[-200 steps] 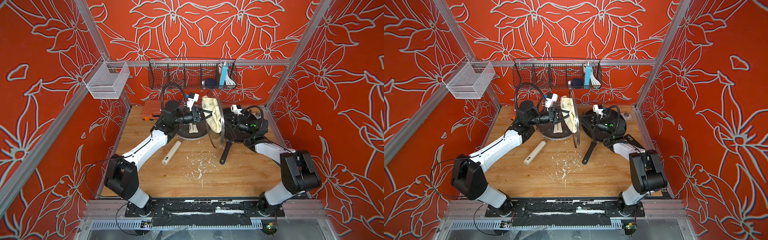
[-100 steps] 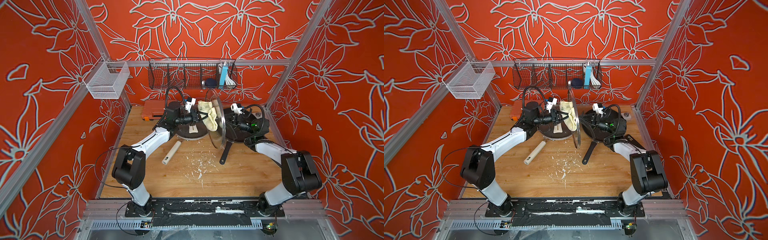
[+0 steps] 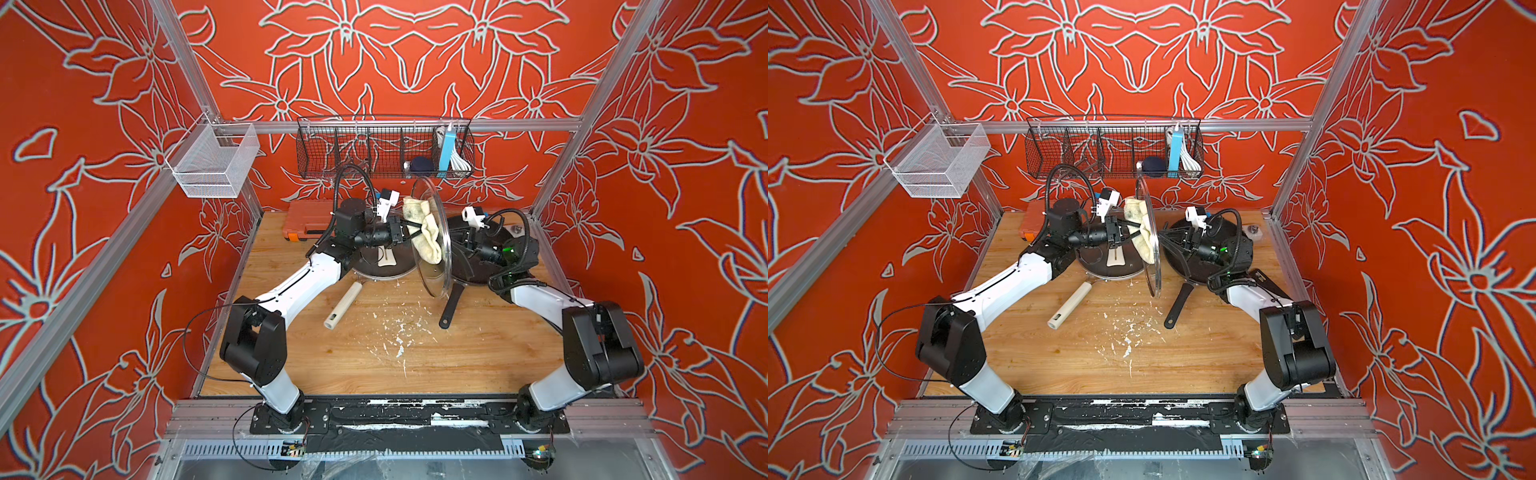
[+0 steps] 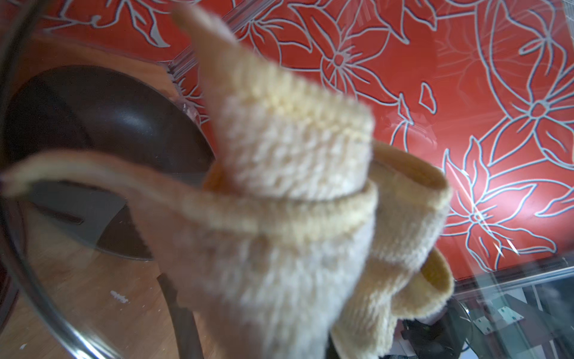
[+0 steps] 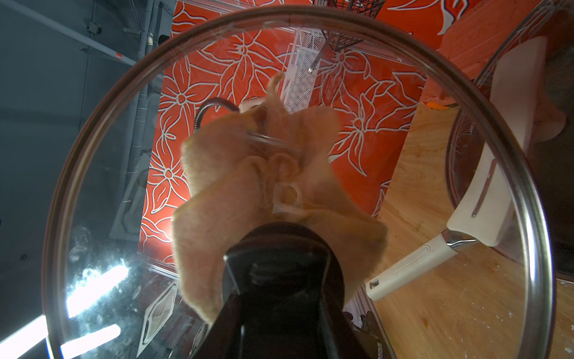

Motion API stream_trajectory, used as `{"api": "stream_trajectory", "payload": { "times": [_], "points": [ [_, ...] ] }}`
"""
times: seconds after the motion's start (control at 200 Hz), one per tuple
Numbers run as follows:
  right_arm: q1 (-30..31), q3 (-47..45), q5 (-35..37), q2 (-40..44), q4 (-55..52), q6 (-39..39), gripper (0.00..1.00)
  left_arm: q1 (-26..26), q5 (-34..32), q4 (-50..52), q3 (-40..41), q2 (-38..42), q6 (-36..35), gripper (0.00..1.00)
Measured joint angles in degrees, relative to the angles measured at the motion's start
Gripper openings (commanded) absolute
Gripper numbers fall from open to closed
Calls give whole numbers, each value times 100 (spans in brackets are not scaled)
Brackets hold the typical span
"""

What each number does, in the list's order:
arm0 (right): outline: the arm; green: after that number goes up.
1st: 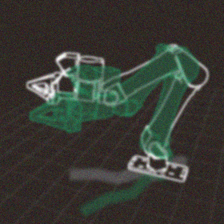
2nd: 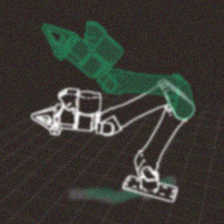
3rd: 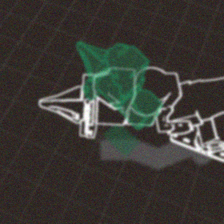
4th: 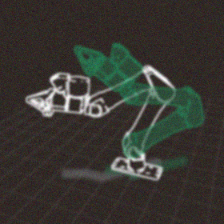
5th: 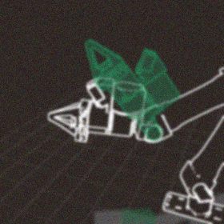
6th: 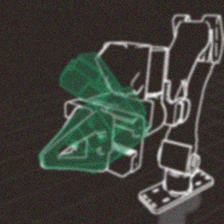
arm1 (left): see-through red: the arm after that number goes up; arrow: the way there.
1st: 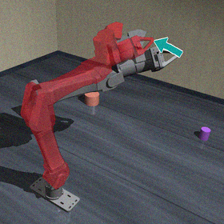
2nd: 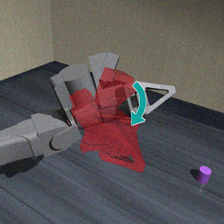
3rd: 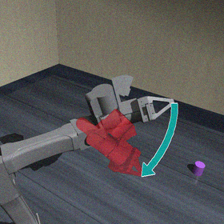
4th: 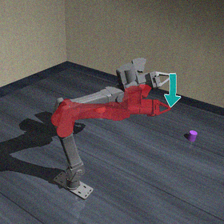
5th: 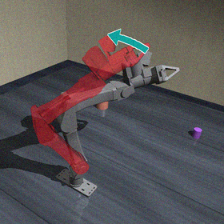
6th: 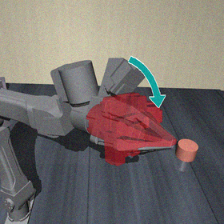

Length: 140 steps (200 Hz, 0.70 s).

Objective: Wipe the pot lid with a cloth
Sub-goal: Wipe the pot lid.

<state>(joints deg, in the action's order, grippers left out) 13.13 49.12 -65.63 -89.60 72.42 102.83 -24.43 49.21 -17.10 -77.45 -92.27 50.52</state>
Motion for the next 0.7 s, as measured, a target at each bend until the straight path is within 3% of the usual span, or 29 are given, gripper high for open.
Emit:
{"api": "stream_trajectory", "payload": {
  "times": [0.35, 0.701],
  "points": [
    [2, 0, -2, -2, 4, 7, 0, -302, -98, 251, -304, 769, -422, 0],
    [2, 0, -28, 0, 2, 11, 0, 177, -258, 612, -535, 140, -570, 0]
  ]
}}
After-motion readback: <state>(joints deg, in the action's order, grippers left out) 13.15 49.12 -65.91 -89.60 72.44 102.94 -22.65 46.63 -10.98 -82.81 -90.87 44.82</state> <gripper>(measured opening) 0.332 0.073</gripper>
